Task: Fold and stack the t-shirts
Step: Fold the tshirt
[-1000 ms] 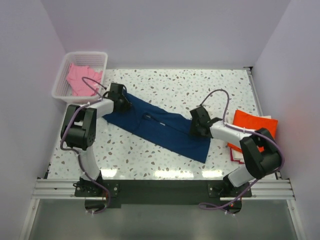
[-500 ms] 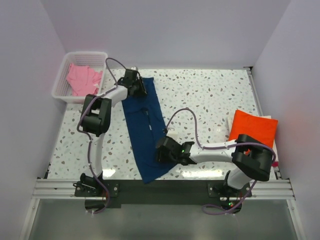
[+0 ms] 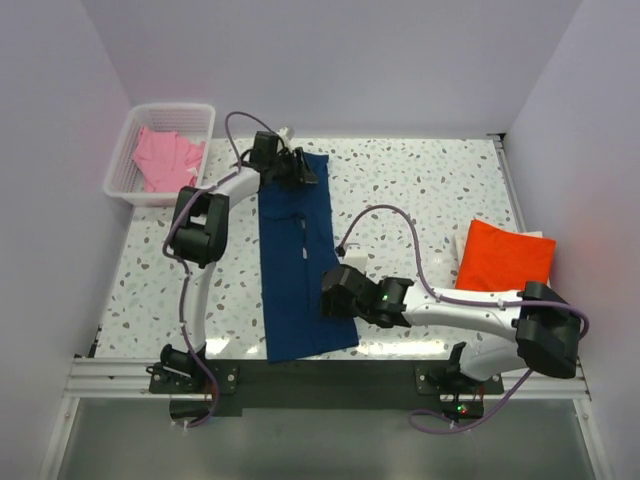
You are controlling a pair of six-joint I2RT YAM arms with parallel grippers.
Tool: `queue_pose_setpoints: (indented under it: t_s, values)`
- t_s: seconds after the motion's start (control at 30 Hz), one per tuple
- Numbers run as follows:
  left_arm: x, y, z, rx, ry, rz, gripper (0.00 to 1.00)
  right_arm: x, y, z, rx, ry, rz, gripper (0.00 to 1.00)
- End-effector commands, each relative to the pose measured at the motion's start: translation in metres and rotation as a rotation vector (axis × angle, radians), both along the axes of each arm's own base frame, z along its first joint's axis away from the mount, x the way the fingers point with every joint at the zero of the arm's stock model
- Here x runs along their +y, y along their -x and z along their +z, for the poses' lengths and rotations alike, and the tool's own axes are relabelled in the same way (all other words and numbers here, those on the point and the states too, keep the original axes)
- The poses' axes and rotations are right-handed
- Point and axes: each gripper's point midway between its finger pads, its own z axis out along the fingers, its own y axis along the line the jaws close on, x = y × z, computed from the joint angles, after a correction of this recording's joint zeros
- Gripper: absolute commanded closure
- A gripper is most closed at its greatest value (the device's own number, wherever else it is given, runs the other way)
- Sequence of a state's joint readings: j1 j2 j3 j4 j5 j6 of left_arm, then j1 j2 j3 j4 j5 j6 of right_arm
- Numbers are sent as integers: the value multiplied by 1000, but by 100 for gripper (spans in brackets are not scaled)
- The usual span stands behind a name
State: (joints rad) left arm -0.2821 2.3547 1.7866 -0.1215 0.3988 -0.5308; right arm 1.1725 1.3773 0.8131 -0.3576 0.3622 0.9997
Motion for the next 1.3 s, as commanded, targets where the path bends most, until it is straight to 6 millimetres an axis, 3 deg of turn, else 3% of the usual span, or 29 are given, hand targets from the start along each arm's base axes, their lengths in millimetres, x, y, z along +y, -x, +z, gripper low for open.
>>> queue_pose_setpoints:
  t_s: [0.0,0.07,0.2,0.27,0.3,0.37,0.4,0.43,0.47,0.5,0.53,0.57,0.6,0.63,0.67,0.7,0.77,0.8,0.87,0.9,1.03,1.13,1.27]
  values:
    - [-21,-14,75,-165,116,-76,42,-28,-24,6,-79,121,-16,43]
    - [-17,-16,107,-218,138,-57,42,-30,-23,0,-73,144,5,44]
    - [-4,-19,147,-287,149,-3,42,-34,-14,-20,-32,170,32,53]
    - [5,-14,149,-259,125,44,42,-34,-5,-34,6,181,59,58]
    - [9,-9,164,-271,133,66,43,-35,-1,-38,15,193,71,60]
    - [19,1,153,-223,109,121,43,-43,5,-50,32,253,71,64]
    - [23,9,168,-228,127,144,44,-44,10,-54,44,269,70,65]
    - [29,19,152,-189,110,174,44,-48,12,-61,60,293,65,66]
    - [32,29,168,-200,133,194,44,-55,17,-66,77,322,63,71]
    - [34,37,167,-194,140,205,45,-56,22,-70,90,329,54,74]
    - [39,51,148,-159,133,220,45,-60,26,-72,98,341,48,76]
    - [42,60,144,-141,133,230,45,-64,30,-74,108,351,43,79]
    - [45,72,156,-153,147,240,46,-67,40,-79,123,352,37,80]
    - [47,83,142,-146,139,244,46,-68,44,-81,129,347,32,80]
    - [50,93,150,-159,139,244,46,-65,48,-79,129,320,33,80]
    - [54,108,129,-113,116,250,46,-66,59,-83,147,306,36,80]
    - [55,125,130,-119,118,239,46,-64,70,-84,152,284,46,80]
    - [57,138,113,-82,101,237,47,-61,72,-81,157,255,34,80]
    - [55,152,110,-82,97,215,47,-54,78,-79,171,200,41,79]
    - [56,161,98,-58,84,209,47,-50,80,-77,175,182,47,78]
    - [56,175,82,-21,54,183,47,-47,71,-58,127,163,35,64]
    - [48,190,73,-7,40,145,48,-45,61,-31,67,149,36,50]
    - [40,217,64,21,-3,93,51,-48,36,10,-31,118,6,46]
